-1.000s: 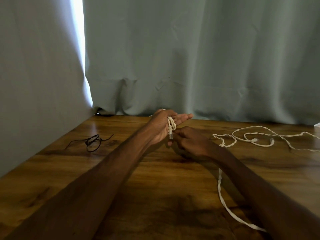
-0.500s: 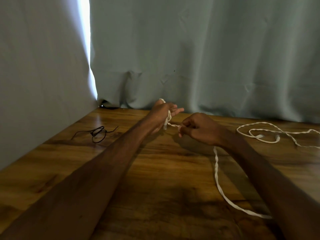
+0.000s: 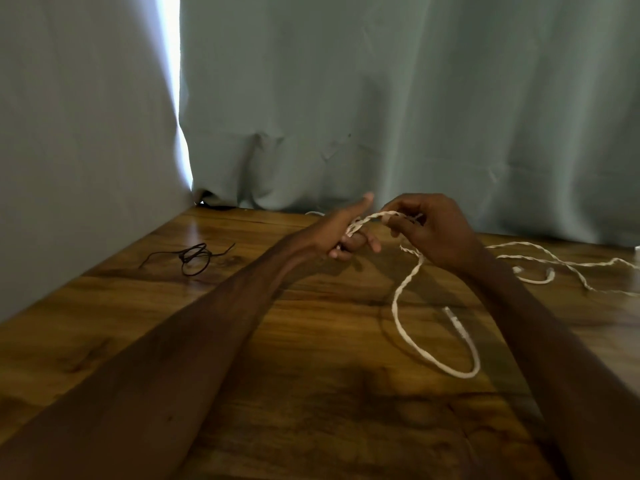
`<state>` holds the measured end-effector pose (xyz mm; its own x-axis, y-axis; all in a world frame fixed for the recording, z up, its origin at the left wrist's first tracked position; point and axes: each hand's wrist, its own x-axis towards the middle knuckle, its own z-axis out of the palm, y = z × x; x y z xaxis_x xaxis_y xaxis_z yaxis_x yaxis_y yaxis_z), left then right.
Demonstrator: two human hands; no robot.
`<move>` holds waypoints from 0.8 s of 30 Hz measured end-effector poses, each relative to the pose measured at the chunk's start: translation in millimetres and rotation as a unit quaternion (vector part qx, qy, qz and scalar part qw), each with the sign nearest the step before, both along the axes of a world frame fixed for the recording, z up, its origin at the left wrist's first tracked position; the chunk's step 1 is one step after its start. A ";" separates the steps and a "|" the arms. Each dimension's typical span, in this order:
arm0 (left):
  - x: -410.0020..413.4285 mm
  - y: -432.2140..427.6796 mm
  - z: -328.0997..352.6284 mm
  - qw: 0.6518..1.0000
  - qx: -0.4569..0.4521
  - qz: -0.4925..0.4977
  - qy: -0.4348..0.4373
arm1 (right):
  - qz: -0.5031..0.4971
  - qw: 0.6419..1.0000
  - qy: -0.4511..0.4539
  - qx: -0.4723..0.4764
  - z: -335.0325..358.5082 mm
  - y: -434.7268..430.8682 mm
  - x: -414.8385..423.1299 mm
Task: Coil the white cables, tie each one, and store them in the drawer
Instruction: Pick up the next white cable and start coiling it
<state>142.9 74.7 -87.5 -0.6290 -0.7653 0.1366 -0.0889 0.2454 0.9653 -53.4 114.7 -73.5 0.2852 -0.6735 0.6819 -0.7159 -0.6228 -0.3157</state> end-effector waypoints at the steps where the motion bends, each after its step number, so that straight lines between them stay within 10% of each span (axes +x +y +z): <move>1: -0.4 2.2 2.6 1.000 -0.006 -0.022 -0.003 | -0.022 0.999 0.028 -0.005 -4.6 -5.1 -5.1; 5: 5.5 0.0 7.2 0.995 -0.052 0.015 0.082 | -0.093 0.991 0.090 0.033 -23.5 -18.7 -28.7; 12: 48.7 -34.5 7.3 0.922 0.005 0.312 0.230 | -0.025 0.978 -0.135 0.159 -14.0 -6.2 -50.8; 16: 77.5 -56.7 -3.7 0.843 0.045 0.451 0.289 | -0.151 0.948 -0.237 0.147 -12.3 -11.6 -81.2; 24: 38.7 -45.8 -5.9 0.880 -0.057 0.431 0.190 | -0.248 0.946 0.100 0.181 -40.0 -26.1 -83.5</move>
